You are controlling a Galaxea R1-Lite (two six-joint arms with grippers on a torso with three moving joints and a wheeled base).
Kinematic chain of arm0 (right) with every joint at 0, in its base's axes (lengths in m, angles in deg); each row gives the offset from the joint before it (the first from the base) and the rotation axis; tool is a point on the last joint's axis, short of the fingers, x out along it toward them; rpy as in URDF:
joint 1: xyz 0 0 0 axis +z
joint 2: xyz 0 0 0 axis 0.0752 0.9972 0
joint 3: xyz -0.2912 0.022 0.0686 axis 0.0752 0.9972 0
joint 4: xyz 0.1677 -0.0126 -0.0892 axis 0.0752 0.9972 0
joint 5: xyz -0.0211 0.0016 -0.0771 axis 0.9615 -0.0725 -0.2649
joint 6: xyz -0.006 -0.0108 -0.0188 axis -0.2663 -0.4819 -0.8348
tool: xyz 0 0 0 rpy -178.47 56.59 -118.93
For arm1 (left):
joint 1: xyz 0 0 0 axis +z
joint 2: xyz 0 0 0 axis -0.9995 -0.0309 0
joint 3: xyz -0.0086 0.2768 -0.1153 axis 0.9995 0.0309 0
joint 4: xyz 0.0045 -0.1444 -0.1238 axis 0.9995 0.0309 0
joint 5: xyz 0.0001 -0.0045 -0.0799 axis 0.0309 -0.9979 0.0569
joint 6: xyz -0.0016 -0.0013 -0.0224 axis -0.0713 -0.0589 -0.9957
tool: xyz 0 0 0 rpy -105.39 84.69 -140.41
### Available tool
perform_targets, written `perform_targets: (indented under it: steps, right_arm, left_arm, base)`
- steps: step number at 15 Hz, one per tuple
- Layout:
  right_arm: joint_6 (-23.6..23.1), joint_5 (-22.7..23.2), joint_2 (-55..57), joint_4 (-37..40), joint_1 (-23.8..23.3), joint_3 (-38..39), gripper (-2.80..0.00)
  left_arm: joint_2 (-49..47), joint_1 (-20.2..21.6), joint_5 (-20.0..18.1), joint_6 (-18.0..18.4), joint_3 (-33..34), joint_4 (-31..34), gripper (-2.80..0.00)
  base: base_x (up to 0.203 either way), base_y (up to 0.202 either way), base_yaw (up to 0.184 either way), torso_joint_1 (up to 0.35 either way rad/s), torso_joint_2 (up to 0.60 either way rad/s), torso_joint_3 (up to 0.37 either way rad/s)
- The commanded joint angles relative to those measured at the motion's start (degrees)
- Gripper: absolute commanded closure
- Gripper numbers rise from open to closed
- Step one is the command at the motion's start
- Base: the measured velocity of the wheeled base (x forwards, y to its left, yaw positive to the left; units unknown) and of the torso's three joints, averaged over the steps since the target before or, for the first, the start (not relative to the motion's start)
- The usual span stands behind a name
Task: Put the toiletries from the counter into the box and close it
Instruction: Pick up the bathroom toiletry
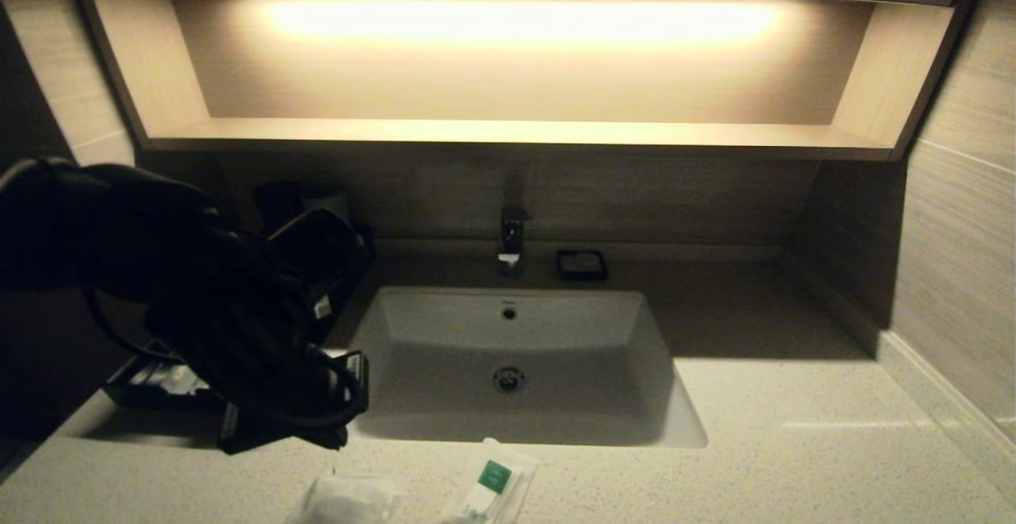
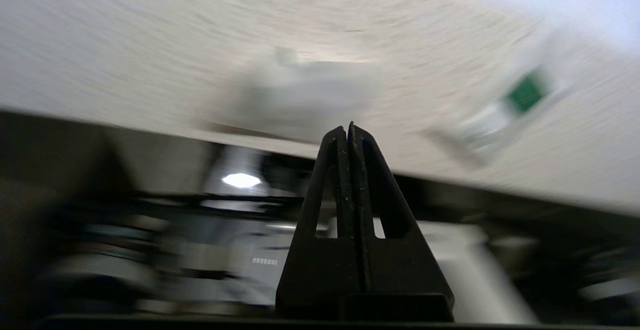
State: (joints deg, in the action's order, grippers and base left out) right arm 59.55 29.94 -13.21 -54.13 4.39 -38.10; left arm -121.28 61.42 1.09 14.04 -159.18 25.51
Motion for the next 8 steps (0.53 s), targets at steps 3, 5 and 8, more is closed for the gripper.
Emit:
perform_targets:
  steps: [3, 5, 8]
  right_arm:
    - [0.0, 0.0, 0.0, 0.0, 0.0, 0.1, 0.0]
    - [0.0, 0.0, 0.0, 0.0, 0.0, 0.1, 0.0]
    - [0.0, 0.0, 0.0, 0.0, 0.0, 0.1, 0.0]
  left_arm:
    - [6.7, 7.2, -0.2, 26.5, 6.7, -0.2, 0.0]
    - [7.2, 8.0, -0.4, 31.8, 8.4, -0.4, 0.0]
    - [6.1, 8.0, -0.4, 33.1, 8.8, -0.7, 0.0]
  base:
    - [0.0, 0.0, 0.0, 0.0, 0.0, 0.0]
    - [0.0, 0.0, 0.0, 0.0, 0.0, 0.0]
    - [0.0, 0.0, 0.0, 0.0, 0.0, 0.0]
